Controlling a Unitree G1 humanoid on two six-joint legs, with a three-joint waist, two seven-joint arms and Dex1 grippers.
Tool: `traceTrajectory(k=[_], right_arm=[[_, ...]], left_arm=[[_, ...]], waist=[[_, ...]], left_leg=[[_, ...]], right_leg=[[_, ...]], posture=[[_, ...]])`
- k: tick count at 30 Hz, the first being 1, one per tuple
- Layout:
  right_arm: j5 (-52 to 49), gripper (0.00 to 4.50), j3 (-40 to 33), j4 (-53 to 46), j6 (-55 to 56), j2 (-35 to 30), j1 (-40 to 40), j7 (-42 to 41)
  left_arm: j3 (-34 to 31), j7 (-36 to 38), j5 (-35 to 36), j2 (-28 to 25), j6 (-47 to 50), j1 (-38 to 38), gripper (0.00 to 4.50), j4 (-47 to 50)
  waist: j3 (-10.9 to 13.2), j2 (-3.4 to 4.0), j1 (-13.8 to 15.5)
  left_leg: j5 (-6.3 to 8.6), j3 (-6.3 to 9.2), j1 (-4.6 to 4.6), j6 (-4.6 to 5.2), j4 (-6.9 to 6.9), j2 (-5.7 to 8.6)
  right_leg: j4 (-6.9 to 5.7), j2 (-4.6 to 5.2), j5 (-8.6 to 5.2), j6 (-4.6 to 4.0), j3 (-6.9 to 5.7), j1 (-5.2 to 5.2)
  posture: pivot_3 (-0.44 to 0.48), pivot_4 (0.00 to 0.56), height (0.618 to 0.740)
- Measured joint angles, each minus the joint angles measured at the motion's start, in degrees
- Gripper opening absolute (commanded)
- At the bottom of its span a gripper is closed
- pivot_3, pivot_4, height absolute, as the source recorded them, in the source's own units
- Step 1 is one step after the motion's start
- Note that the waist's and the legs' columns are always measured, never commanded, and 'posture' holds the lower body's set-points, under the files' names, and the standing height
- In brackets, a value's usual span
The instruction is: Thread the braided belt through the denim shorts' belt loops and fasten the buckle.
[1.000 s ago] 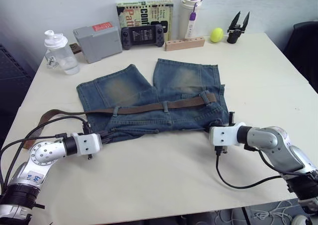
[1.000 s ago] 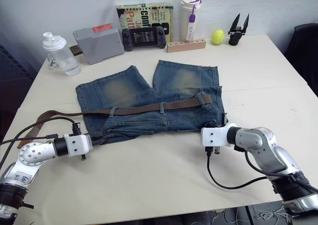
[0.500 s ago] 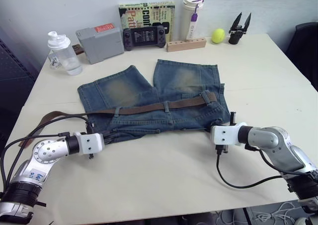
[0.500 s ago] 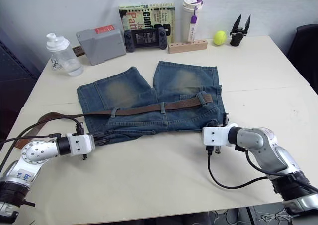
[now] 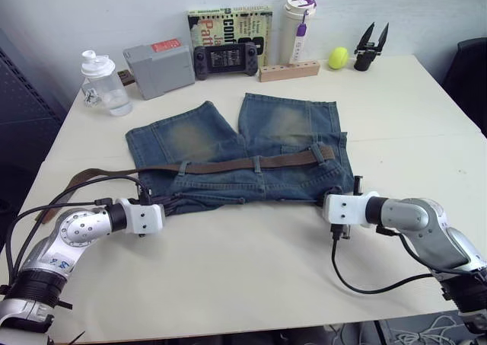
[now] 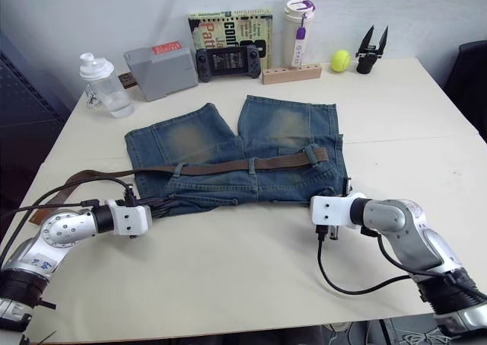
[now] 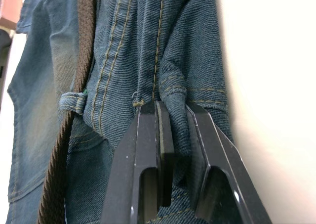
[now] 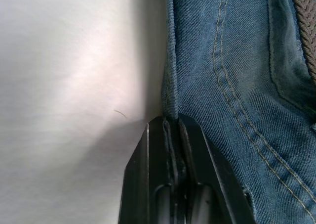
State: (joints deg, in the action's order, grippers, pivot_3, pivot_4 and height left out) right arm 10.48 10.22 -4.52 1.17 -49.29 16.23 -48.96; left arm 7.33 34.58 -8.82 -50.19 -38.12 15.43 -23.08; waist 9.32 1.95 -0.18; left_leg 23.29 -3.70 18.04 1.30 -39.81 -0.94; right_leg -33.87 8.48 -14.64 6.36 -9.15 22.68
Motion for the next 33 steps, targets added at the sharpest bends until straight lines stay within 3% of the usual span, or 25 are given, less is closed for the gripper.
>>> traceTrajectory(k=[5, 6, 11, 15, 17, 27, 31, 33], right_arm=[[-6.53, 4.45, -3.59, -0.99, -7.95, 1.14, 0.49, -2.47], [-10.36, 4.50, -4.74, -1.23, -12.57, 1.31, 1.08, -4.53], [-24.27, 4.50, -10.96, -1.03, -30.02, -0.49, 9.47, -11.74], [-27.91, 4.50, -12.25, 9.91, -43.18, -0.18, 23.66, -11.28], [-28.91, 4.50, -12.80, 17.85, -49.10, 3.00, 31.09, -9.08], [-26.15, 4.50, -8.21, 41.04, -52.23, 10.55, 40.28, -6.92], [-26.17, 3.32, -8.18, 45.31, -51.31, 11.47, 41.45, -8.74], [-26.18, 2.36, -8.23, 46.38, -51.09, 11.78, 41.92, -9.29]], left_arm=[[-3.31, 3.68, 6.34, -0.14, 4.27, -1.53, 3.00, 2.28], [-4.43, 6.02, 9.37, -0.57, 7.29, -2.38, 3.39, 4.36], [-6.21, 17.62, 20.01, -3.76, 20.06, -5.67, 3.39, 12.27], [-7.97, 23.33, 26.70, -4.56, 30.11, -5.06, 3.39, 16.19], [-9.83, 24.76, 29.85, -4.58, 34.39, -3.69, 3.39, 16.59], [-12.51, 23.83, 30.41, -1.53, 38.07, -4.03, 3.39, 18.43], [-14.45, 22.57, 30.53, -0.45, 39.17, -4.24, 3.45, 18.54], [-15.28, 22.36, 31.03, 0.46, 40.34, -2.95, 3.45, 17.98]], waist=[[0.02, -0.07, -0.08], [0.16, -0.11, -0.22], [0.67, 0.01, -0.56], [0.97, -0.25, -0.56], [1.13, -0.37, -0.65], [1.19, -0.45, -0.64], [1.21, -0.47, -0.72], [1.22, -0.50, -0.74]], left_leg=[[0.01, 0.03, 0.14, -0.02, 0.04, -0.03], [0.01, 0.02, 0.24, -0.02, 0.03, -0.03], [0.01, 0.04, 1.09, 0.00, -0.31, 0.03], [0.00, 0.03, 1.21, 0.00, -0.35, 0.04], [-0.01, -0.01, 1.28, 0.00, -0.34, 0.06], [-0.01, -0.16, 1.79, -0.02, -0.25, 0.33], [-0.06, -0.17, 1.82, -0.11, -0.30, 0.30], [-0.14, -0.16, 1.83, -0.16, -0.37, 0.30]], right_leg=[[0.05, -0.01, -0.01, -0.03, -0.04, 0.11], [0.05, -0.02, -0.01, -0.03, -0.03, 0.21], [-0.10, 0.00, 0.01, 0.01, -0.05, 0.99], [-0.12, -0.04, 0.01, 0.00, -0.09, 1.05], [-0.10, -0.04, 0.01, 0.01, -0.10, 1.08], [0.01, -0.13, 0.02, 0.05, -0.40, 1.35], [0.02, -0.17, 0.02, 0.05, -0.38, 1.35], [-0.05, -0.17, 0.03, 0.05, -0.34, 1.35]], posture=[[0.000, 0.150, 0.726], [0.000, 0.150, 0.726], [0.000, 0.150, 0.726], [0.000, 0.150, 0.726], [0.000, 0.150, 0.726], [0.000, 0.150, 0.726], [0.000, 0.150, 0.726], [0.000, 0.150, 0.726]])
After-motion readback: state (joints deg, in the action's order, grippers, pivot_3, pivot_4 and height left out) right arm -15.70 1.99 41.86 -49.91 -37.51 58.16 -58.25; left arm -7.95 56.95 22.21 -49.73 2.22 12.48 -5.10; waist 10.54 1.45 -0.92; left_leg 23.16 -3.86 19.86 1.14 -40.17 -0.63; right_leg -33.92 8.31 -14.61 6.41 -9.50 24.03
